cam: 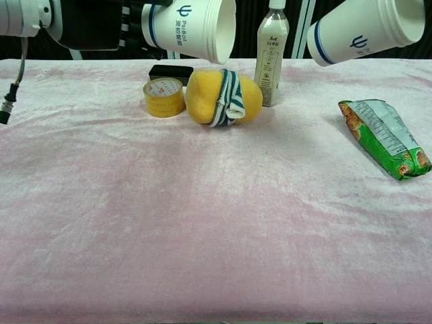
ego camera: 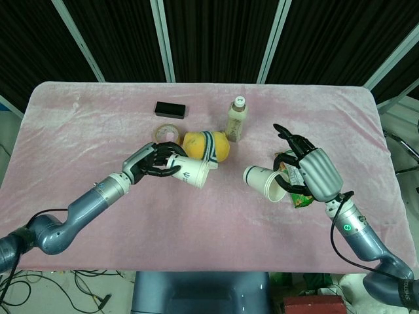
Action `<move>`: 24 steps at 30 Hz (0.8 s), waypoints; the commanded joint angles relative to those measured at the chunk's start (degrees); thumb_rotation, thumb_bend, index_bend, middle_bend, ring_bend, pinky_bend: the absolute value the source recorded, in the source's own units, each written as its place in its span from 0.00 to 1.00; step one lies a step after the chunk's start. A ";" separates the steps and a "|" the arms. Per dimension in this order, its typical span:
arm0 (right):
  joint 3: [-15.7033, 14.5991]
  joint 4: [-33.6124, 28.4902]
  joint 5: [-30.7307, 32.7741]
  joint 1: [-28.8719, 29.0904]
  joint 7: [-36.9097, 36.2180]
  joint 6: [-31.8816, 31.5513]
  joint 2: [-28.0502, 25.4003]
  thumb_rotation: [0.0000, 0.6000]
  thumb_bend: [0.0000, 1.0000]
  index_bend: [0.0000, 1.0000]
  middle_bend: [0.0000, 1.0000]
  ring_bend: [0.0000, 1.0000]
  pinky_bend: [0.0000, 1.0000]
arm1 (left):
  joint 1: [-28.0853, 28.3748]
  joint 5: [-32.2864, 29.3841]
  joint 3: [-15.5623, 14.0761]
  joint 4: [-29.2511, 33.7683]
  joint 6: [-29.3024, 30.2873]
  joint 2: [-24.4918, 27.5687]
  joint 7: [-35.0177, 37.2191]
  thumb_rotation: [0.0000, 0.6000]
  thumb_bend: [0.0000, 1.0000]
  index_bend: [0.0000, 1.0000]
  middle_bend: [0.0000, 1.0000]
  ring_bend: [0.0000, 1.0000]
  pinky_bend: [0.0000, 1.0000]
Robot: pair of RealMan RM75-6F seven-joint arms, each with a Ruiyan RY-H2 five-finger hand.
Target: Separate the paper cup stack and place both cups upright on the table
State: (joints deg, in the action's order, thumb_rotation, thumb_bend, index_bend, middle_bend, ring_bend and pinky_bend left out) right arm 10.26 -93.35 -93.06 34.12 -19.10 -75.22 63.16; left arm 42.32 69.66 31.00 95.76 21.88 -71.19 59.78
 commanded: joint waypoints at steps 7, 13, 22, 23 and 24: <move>-2.93 -3.28 1.95 1.48 3.30 9.73 -3.86 1.00 0.47 0.87 0.00 0.17 0.20 | 2.72 4.52 -7.99 3.25 4.75 7.91 -29.30 1.00 0.36 0.40 0.40 0.33 0.52; -3.40 -6.37 6.60 4.24 7.96 18.82 -5.81 1.00 0.47 0.87 0.00 0.17 0.20 | 6.02 -3.08 -14.91 5.54 13.81 7.80 -60.79 1.00 0.36 0.40 0.40 0.31 0.52; -3.57 -7.42 16.54 7.76 15.06 28.85 -3.20 1.00 0.46 0.87 0.00 0.17 0.20 | 9.94 -17.09 -22.37 6.64 29.65 -0.80 -95.56 1.00 0.35 0.39 0.38 0.29 0.51; -3.66 -7.34 17.09 7.86 15.66 29.14 -2.91 1.00 0.46 0.87 0.00 0.17 0.20 | 10.08 -17.55 -22.65 6.46 30.03 -1.31 -96.30 1.00 0.34 0.39 0.37 0.29 0.50; -3.78 -7.25 17.91 7.98 16.53 29.51 -2.45 1.00 0.46 0.87 0.00 0.17 0.20 | 10.23 -18.11 -23.10 6.10 30.48 -2.06 -97.18 1.00 0.34 0.39 0.37 0.29 0.50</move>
State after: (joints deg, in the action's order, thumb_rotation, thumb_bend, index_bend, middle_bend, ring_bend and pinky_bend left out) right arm 6.78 -100.67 -76.39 41.49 -3.95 -46.78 59.79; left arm 49.98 58.00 12.55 101.36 45.58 -69.22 -28.76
